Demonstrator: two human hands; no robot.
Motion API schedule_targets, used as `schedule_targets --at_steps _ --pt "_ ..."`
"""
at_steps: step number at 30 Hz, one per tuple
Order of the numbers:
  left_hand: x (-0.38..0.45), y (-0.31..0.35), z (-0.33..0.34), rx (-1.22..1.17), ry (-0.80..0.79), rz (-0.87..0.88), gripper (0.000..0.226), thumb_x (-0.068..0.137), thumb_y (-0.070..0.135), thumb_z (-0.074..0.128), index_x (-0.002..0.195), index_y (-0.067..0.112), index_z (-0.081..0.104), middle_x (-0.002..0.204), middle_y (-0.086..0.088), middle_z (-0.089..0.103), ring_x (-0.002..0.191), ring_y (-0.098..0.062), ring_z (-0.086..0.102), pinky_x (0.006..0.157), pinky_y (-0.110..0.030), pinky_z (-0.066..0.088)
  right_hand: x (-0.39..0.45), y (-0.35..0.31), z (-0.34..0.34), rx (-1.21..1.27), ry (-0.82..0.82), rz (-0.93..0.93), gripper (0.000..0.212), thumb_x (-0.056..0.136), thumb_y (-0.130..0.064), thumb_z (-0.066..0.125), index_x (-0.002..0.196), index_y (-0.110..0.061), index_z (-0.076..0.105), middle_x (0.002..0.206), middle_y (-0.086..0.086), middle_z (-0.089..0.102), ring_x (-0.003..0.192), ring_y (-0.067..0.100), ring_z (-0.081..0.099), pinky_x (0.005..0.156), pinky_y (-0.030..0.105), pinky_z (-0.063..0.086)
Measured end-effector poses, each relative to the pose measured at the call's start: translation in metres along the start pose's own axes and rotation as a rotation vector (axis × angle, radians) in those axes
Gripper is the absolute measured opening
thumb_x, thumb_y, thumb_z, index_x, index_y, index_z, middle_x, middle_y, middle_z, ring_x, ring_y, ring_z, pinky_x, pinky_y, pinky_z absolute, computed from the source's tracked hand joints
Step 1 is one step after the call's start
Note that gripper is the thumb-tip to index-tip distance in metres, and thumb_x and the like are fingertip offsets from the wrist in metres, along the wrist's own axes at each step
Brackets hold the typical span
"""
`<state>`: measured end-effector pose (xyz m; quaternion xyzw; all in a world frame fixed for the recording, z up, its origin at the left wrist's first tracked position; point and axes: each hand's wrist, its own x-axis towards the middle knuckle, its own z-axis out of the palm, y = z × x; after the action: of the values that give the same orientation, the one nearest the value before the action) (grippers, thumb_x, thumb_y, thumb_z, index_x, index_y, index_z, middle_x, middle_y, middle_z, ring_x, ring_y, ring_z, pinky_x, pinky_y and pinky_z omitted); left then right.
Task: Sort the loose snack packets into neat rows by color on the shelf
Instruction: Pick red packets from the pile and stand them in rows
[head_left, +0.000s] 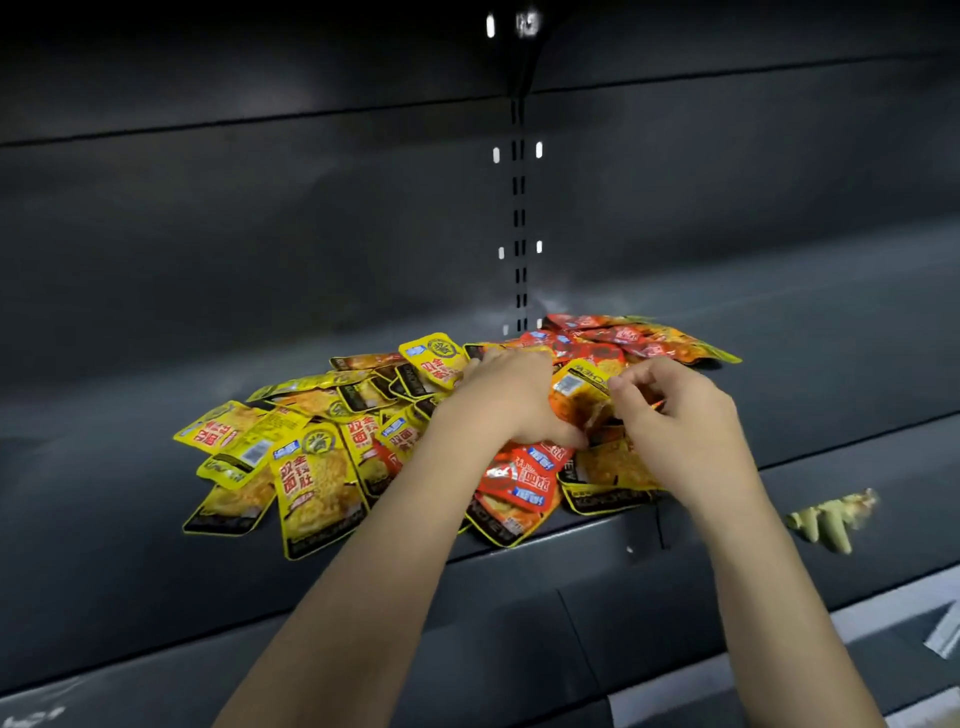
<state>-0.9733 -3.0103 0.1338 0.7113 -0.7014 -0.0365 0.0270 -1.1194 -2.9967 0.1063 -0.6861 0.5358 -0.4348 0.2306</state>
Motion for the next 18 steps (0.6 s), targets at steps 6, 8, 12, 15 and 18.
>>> schedule_targets --at_steps 6,8,12,15,18 --pt "-0.010 -0.003 -0.007 -0.307 0.191 -0.091 0.035 0.074 0.033 0.076 0.098 0.012 0.061 0.096 -0.005 0.062 0.099 -0.026 0.061 0.079 -0.031 0.048 0.012 -0.003 0.001 0.018 0.014 -0.015 0.016 0.093 -0.026 0.053 0.084 -0.017 0.063 0.076 -0.010 0.059 0.078 0.018 0.054 0.067 0.030 0.041" --pt "-0.021 -0.016 -0.016 -0.367 0.287 -0.142 0.019 0.080 0.030 0.071 0.077 0.017 0.059 0.083 -0.003 0.060 0.093 -0.026 0.062 0.071 -0.027 0.042 0.019 -0.008 0.005 0.036 -0.003 -0.049 0.017 0.093 -0.025 0.053 0.084 -0.015 0.063 0.075 -0.008 0.059 0.077 0.019 0.055 0.069 0.032 0.045" --pt "-0.059 -0.052 -0.029 -0.566 0.516 -0.265 0.021 0.082 0.030 0.066 0.083 0.008 0.067 0.082 -0.006 0.068 0.086 -0.025 0.062 0.069 -0.031 0.042 0.040 -0.023 0.020 -0.059 -0.102 -0.118 0.014 0.092 -0.017 0.050 0.088 -0.016 0.063 0.081 -0.002 0.062 0.080 0.021 0.056 0.069 0.028 0.040" --pt "-0.093 -0.073 -0.028 -0.749 0.667 -0.321 0.020 0.082 0.027 0.068 0.083 0.007 0.067 0.078 -0.010 0.068 0.082 -0.030 0.063 0.073 -0.037 0.048 0.061 -0.028 0.036 -0.192 -0.245 -0.150 0.019 0.088 -0.009 0.047 0.089 -0.023 0.060 0.094 0.002 0.065 0.090 0.023 0.057 0.071 0.025 0.037" --pt "-0.122 -0.090 -0.024 -0.878 0.756 -0.383 0.015 0.083 0.024 0.069 0.080 0.009 0.067 0.076 -0.010 0.069 0.079 -0.032 0.066 0.076 -0.048 0.054 0.079 -0.036 0.052 -0.356 -0.421 -0.182 0.041 0.083 -0.001 0.042 0.115 -0.020 0.060 0.125 0.008 0.060 0.114 0.026 0.053 0.081 0.024 0.040"
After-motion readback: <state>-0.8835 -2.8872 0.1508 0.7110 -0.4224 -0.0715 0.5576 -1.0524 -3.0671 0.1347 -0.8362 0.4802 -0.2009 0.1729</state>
